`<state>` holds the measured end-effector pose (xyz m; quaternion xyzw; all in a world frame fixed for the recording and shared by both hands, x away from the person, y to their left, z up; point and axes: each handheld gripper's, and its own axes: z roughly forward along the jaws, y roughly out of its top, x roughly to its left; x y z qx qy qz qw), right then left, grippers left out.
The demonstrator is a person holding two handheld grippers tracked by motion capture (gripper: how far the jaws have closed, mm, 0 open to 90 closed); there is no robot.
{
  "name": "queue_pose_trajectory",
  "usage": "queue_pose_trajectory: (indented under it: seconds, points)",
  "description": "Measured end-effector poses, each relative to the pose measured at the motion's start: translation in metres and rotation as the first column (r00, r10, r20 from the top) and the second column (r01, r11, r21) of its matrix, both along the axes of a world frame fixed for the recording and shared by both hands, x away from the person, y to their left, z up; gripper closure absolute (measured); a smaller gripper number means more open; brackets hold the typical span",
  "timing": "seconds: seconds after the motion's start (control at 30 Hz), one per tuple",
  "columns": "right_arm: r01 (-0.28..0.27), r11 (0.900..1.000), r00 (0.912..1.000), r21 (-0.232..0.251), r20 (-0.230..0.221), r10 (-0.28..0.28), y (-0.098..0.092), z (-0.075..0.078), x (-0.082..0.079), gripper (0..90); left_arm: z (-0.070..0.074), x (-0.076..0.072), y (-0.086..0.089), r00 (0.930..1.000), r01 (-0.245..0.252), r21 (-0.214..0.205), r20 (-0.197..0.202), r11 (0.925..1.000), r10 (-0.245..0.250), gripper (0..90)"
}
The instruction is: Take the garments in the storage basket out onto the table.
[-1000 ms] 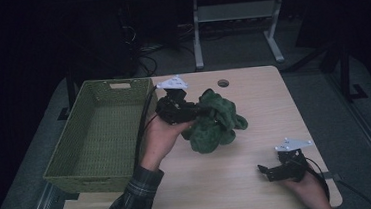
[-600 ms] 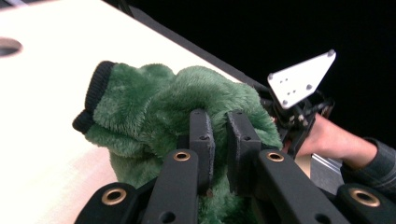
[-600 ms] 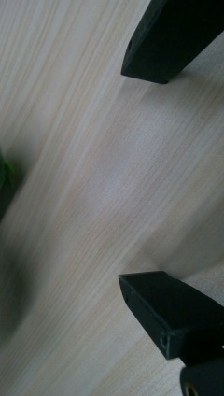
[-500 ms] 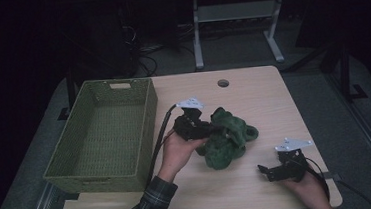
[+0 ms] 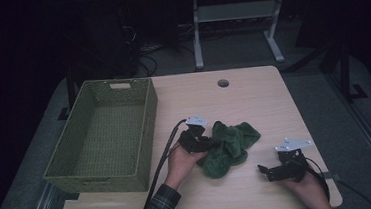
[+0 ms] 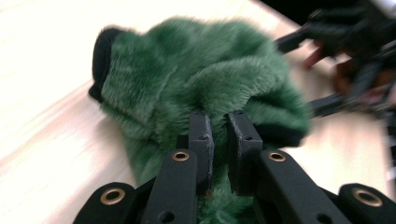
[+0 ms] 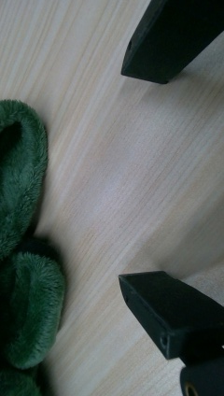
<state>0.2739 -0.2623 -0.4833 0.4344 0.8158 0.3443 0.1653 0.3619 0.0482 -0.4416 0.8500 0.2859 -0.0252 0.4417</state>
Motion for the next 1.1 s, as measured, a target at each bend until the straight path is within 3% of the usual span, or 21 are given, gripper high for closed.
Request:
queue_pose_trajectory:
  seconds: [0.13, 0.2, 0.3, 0.37, 0.4, 0.5, 0.63, 0.77, 0.9, 0.93, 1.03, 1.1]
  points:
    - [-0.001, 1.0, 1.0, 0.0, 0.0, 0.001, 0.0, 0.0, 0.0, 2.0, -0.017, 0.003, -0.004, 1.0, -0.003, 0.026, -0.005, 0.9997, 0.003, 78.0]
    - [0.0, 1.0, 1.0, 0.0, 0.0, 0.0, 0.0, 0.0, 0.0, 2.0, -0.016, 0.002, -0.004, 1.0, -0.002, 0.027, 0.0, 0.9996, 0.002, 72.9]
    - [0.001, 1.0, 1.0, 0.0, -0.001, -0.001, 0.0, 0.0, 0.0, 2.0, -0.002, -0.003, 0.0, 0.9997, -0.011, 0.034, 0.024, 0.9994, 0.01, 58.5]
    - [0.002, 1.0, 1.0, 0.001, -0.003, -0.002, 0.0, 0.0, 0.0, 2.0, 0.014, -0.013, 0.006, 0.9988, -0.017, 0.026, 0.046, 0.9995, 0.016, 54.0]
    - [0.002, 1.0, 1.0, 0.001, -0.003, -0.002, 0.0, 0.0, 0.0, 2.0, 0.014, -0.013, 0.006, 0.9988, -0.017, 0.026, 0.046, 0.9995, 0.016, 53.1]
    - [0.001, 1.0, 1.0, 0.001, -0.003, -0.001, 0.0, 0.0, 0.0, 2.0, 0.032, -0.028, 0.013, 0.9967, -0.003, -0.007, 0.081, 1.0, 0.003, 54.2]
    - [0.002, 1.0, 1.0, 0.001, -0.003, -0.002, 0.0, 0.0, 0.0, 2.0, 0.037, -0.044, 0.014, 0.9948, 0.036, -0.006, 0.096, 0.9993, -0.035, 61.7]
    - [0.001, 1.0, 1.0, 0.001, -0.003, -0.001, 0.0, 0.0, 0.0, 2.1, 0.032, -0.065, 0.008, 0.992, 0.094, -0.009, 0.086, 0.9955, -0.093, 71.8]
    - [0.0, 1.0, 1.0, -0.002, 0.0, 0.0, 0.0, 0.0, 0.0, 2.1, 0.025, -0.076, 0.002, 0.9905, 0.112, 0.001, 0.08, 0.9937, -0.112, 72.2]
    - [-0.002, 1.0, 1.0, -0.001, 0.0, 0.002, 0.0, 0.0, 0.0, 2.2, 0.021, -0.08, -0.001, 0.988, 0.127, 0.027, 0.085, 0.9915, -0.129, 69.8]
    - [-0.002, 1.0, 1.0, -0.004, 0.002, 0.002, 0.0, 0.0, -0.001, 2.8, 0.011, -0.083, -0.004, 0.9879, 0.123, 0.055, 0.088, 0.9908, -0.128, 63.7]
    - [-0.009, 1.0, 1.0, -0.004, -0.003, 0.009, 0.001, 0.002, -0.003, 10.5, 0.004, -0.083, -0.004, 0.9879, 0.114, 0.081, 0.097, 0.9902, -0.121, 59.3]
